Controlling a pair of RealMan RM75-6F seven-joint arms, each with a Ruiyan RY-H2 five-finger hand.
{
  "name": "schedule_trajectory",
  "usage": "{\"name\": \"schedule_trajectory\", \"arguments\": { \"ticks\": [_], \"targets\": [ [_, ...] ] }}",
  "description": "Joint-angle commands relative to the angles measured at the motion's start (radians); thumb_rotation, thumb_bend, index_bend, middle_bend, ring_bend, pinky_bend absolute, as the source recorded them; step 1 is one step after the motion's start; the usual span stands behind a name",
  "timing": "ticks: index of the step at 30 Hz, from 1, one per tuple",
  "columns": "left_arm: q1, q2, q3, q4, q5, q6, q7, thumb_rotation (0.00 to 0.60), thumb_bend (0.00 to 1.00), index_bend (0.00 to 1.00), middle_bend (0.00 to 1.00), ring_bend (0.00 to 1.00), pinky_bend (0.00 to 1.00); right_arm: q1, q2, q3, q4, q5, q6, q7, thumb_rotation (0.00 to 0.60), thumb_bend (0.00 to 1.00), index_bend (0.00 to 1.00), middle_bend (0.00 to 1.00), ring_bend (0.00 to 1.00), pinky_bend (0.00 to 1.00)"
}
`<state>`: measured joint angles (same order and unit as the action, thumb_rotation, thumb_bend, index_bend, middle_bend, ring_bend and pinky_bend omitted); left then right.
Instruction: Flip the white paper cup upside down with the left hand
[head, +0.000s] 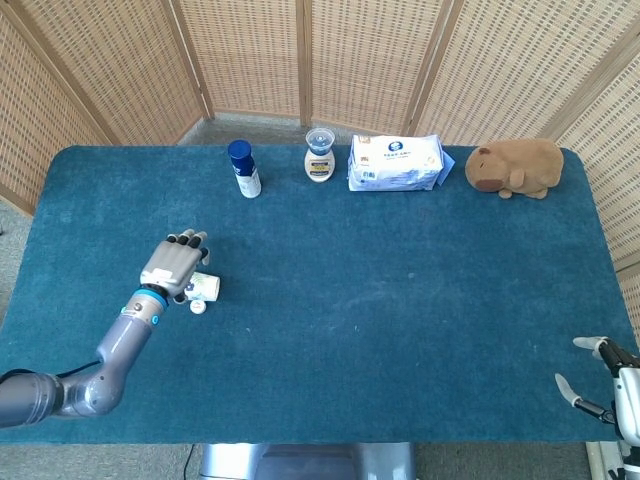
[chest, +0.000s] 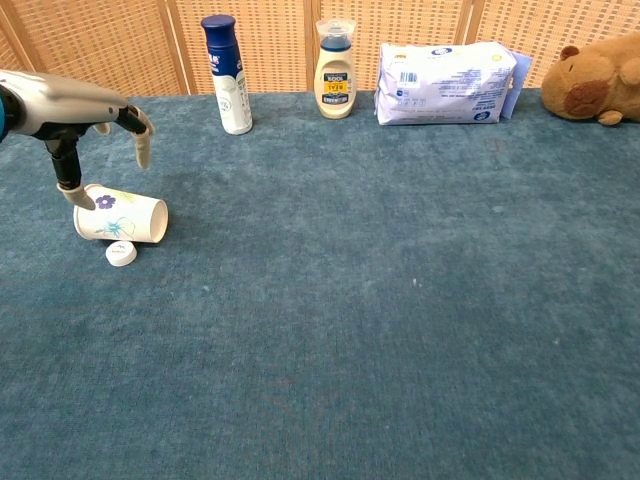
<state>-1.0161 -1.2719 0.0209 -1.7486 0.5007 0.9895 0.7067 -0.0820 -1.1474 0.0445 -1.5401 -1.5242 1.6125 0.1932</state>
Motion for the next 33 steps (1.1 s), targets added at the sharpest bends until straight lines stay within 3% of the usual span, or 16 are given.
{"name": "schedule_trajectory", "arguments": {
  "ticks": [1,17,33],
  "targets": [
    [-0.002,-0.023,0.005,0.002,-0.003,0.03,0.026,0.6,0.16,0.32,0.09,0.0,0.14,-0.001,0.0,0.0,0.002,0.0,0.001,0.003,0.413,0.33,0.33,0.34,0.41,0.43],
    [-0.007,-0.162,-0.019,0.095,-0.07,0.04,0.081,0.6,0.16,0.32,0.09,0.0,0.14,-0.017,0.003,-0.002,0.018,0.006,0.016,0.025,0.412,0.33,0.33,0.34,0.41,0.43],
    [-0.003,-0.217,-0.012,0.133,-0.09,0.061,0.152,0.6,0.18,0.35,0.09,0.0,0.14,-0.046,-0.001,0.001,0.04,0.014,0.052,0.052,0.414,0.33,0.34,0.34,0.41,0.43]
  ]
}}
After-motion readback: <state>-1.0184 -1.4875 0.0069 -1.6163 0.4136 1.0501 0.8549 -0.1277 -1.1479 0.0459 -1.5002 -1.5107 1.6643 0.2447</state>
